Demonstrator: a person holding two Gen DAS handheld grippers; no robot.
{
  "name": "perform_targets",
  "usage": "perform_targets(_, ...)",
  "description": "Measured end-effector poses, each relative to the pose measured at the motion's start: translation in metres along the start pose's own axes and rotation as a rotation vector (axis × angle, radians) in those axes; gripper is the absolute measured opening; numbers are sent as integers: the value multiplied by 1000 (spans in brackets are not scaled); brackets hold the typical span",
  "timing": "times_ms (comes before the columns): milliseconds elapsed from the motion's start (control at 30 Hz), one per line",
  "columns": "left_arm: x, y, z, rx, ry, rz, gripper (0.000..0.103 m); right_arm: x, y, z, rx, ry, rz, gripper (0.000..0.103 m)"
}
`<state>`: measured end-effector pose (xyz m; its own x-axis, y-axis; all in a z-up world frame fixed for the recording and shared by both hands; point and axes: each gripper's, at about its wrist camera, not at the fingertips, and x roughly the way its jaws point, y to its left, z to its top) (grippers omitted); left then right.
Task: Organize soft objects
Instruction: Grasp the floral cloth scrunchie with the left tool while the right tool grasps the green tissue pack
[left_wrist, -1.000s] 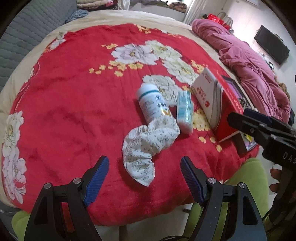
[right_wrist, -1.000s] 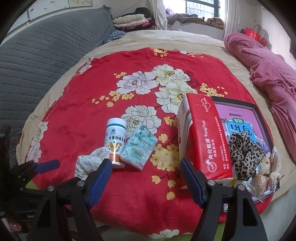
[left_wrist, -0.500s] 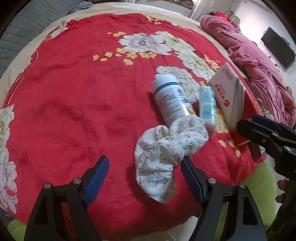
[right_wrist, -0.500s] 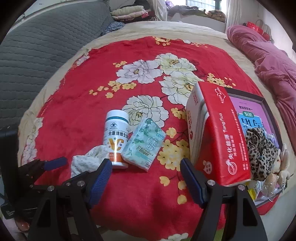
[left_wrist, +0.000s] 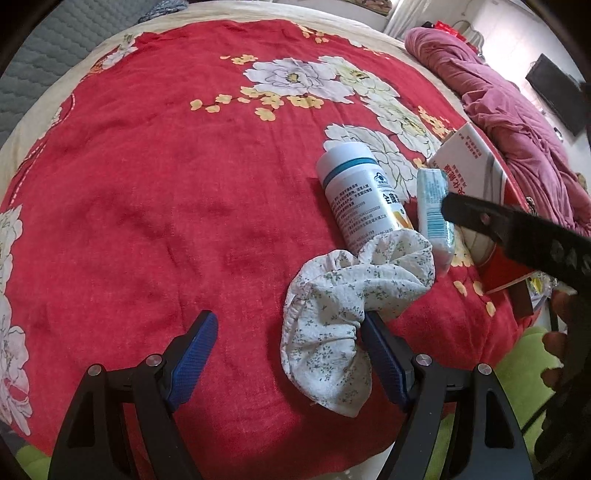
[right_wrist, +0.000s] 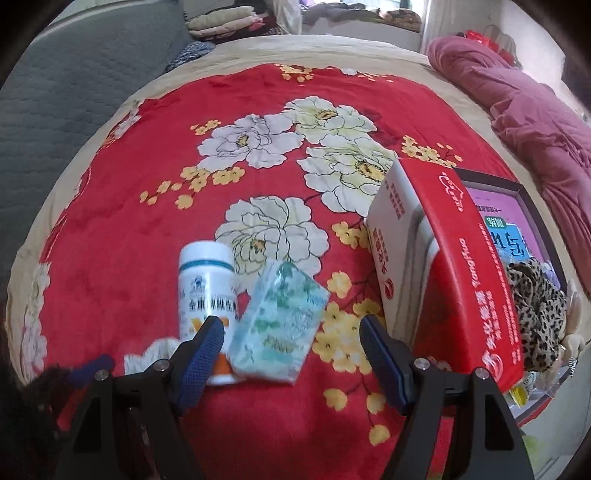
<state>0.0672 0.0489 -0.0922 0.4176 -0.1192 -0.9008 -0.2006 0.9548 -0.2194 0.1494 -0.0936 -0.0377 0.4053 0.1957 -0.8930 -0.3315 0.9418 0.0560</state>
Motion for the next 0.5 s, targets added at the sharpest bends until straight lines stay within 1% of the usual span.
perform_targets(67, 2, 0, 0, 5, -2, 0, 80, 5, 1, 4, 27, 12, -26, 75)
perform_targets(133, 4, 0, 1, 6, -1, -4, 80, 9, 2, 8, 47, 15, -30, 75)
perform_targets(233, 6, 0, 2, 13, -3, -5, 80, 19, 6, 13, 60, 28, -85, 75)
perform_targets(400, 10, 4, 5, 4, -6, -10, 80, 35, 8, 14, 76, 58, -134, 75)
perform_targets(500, 12, 5, 7, 7, -8, -25, 80, 42, 6, 14, 84, 80, -143, 75)
